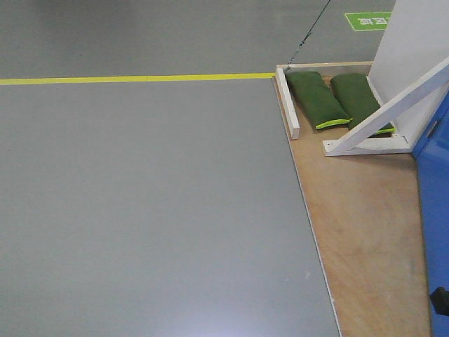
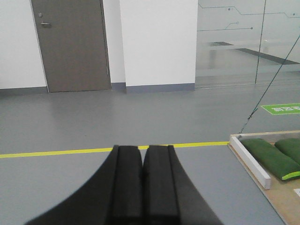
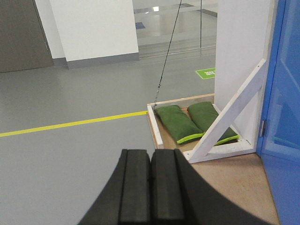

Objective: Move to blue door and open it

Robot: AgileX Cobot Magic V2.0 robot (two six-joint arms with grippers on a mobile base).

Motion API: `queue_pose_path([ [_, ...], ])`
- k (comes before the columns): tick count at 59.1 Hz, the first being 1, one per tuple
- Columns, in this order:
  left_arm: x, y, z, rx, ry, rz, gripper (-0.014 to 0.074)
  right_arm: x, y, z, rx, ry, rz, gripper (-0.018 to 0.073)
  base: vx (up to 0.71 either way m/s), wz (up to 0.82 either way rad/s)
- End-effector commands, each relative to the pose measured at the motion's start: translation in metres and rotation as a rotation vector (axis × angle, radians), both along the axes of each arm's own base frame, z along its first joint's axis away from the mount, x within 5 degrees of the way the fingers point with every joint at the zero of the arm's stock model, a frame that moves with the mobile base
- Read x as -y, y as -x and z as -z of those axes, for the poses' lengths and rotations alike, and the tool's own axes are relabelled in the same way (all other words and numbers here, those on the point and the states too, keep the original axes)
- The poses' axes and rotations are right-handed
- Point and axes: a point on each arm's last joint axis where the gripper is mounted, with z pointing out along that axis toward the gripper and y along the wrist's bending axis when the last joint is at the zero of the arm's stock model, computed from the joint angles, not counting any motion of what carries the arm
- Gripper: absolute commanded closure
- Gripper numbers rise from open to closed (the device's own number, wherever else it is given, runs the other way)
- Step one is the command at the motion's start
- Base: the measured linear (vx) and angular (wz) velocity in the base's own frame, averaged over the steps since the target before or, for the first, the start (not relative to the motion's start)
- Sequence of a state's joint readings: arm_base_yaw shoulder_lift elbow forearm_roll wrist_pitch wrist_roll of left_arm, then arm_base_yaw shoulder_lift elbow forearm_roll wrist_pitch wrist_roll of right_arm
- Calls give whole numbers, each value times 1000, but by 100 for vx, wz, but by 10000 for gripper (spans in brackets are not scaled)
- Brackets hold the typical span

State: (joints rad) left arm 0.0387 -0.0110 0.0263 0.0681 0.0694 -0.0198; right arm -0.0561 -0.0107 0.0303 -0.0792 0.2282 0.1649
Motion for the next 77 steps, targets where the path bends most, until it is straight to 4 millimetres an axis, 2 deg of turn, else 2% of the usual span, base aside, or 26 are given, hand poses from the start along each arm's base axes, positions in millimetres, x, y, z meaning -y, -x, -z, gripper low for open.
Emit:
queue_pose_path([
  [1,1,3,-18,125,3,14,524,0,0,-9,98,11,-2,561,6,-1],
  [16,1,3,-18,125,3,14,524,0,0,-7,72,41,4,561,4,-1],
  [23,1,3,-18,125,3,14,524,2,0,-23,63,108,11,561,1,0],
  [32,1,3,-18,125,3,14,524,3,-5,-68,73,117,19,561,0,0],
  [35,1,3,-18,125,3,14,524,3,-6,-98,118,120,22,561,0,0],
  [43,1,3,-18,125,3,14,524,4,-14,-159,202,124,26,561,0,0],
  [49,1,3,-18,125,3,14,524,4,-29,-199,236,126,26,561,0,0],
  [60,1,3,-18,125,3,14,524,5,-58,-249,269,72,17,561,0,0],
  [61,1,3,-18,125,3,14,524,5,-64,-260,281,47,12,561,0,0],
  [67,1,3,-18,125,3,14,524,5,-74,-269,288,36,9,561,0,0],
  [77,1,3,-18,125,3,14,524,6,-89,-264,259,34,7,561,0,0],
])
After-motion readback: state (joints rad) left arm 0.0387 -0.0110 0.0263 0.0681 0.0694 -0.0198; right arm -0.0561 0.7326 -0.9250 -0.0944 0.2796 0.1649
